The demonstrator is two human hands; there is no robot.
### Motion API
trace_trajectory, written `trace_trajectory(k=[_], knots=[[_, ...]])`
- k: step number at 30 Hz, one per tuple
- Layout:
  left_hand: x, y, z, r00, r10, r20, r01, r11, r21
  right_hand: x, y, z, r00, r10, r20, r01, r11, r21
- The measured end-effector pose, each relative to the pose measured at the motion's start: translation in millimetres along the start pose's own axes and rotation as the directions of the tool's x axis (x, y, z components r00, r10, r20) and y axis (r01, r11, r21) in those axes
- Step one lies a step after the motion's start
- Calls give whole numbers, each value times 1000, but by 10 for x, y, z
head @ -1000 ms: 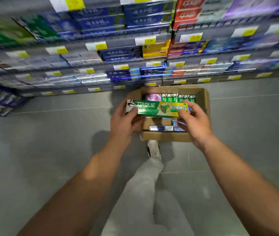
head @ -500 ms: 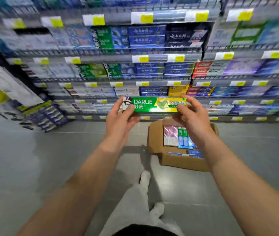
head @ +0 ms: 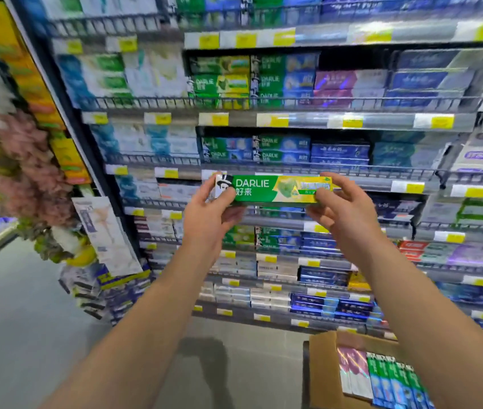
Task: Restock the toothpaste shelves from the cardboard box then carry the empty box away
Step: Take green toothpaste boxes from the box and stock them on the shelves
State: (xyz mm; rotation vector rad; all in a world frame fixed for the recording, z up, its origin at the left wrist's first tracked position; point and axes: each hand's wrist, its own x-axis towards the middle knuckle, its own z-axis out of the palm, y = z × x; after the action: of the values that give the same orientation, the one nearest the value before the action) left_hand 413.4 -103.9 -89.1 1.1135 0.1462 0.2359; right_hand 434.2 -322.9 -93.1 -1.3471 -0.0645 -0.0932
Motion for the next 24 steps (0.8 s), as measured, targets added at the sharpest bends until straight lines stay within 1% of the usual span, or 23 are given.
trace_trajectory(k=[3, 7, 9, 11, 12, 15, 18, 20, 22, 24], knots=[[412, 399, -284, 999, 46, 24, -46, 998, 34, 278, -80, 539, 998, -61, 12, 61, 998, -8], [987, 834, -542, 990, 93, 107, -96, 995, 23, 689, -159, 1113, 988, -151, -24, 150, 988, -38], [1268, 981, -608, 985, 111, 134, -115, 993, 21, 900, -222, 1315, 984, -173, -43, 169, 983, -73], [1545, 1069, -653, 978, 143, 155, -155, 985, 69, 1111, -268, 1453, 976, -208, -63, 197, 970, -143], [1677, 1100, -659, 972, 165, 170, -183, 978, 100, 1218, -292, 1505, 969, -239, -68, 220, 953, -206], [2064, 1121, -653, 960, 206, 189, -243, 950, 198, 1567, -349, 1617, 940, -337, -57, 289, 873, -393], [2453, 1116, -562, 944, 278, 174, -321, 895, 310, 1947, -375, 1661, 904, -423, -66, 343, 808, -479], [2718, 1102, -470, 917, 358, 177, -399, 837, 373, 2220, -362, 1658, 878, -475, -60, 383, 772, -507], [2967, 1099, -356, 895, 406, 183, -444, 780, 441, 2508, -356, 1661, 860, -507, -61, 410, 756, -510], [3205, 1125, -218, 880, 441, 174, -465, 731, 499, 2794, -378, 1681, 850, -520, -88, 416, 764, -494]])
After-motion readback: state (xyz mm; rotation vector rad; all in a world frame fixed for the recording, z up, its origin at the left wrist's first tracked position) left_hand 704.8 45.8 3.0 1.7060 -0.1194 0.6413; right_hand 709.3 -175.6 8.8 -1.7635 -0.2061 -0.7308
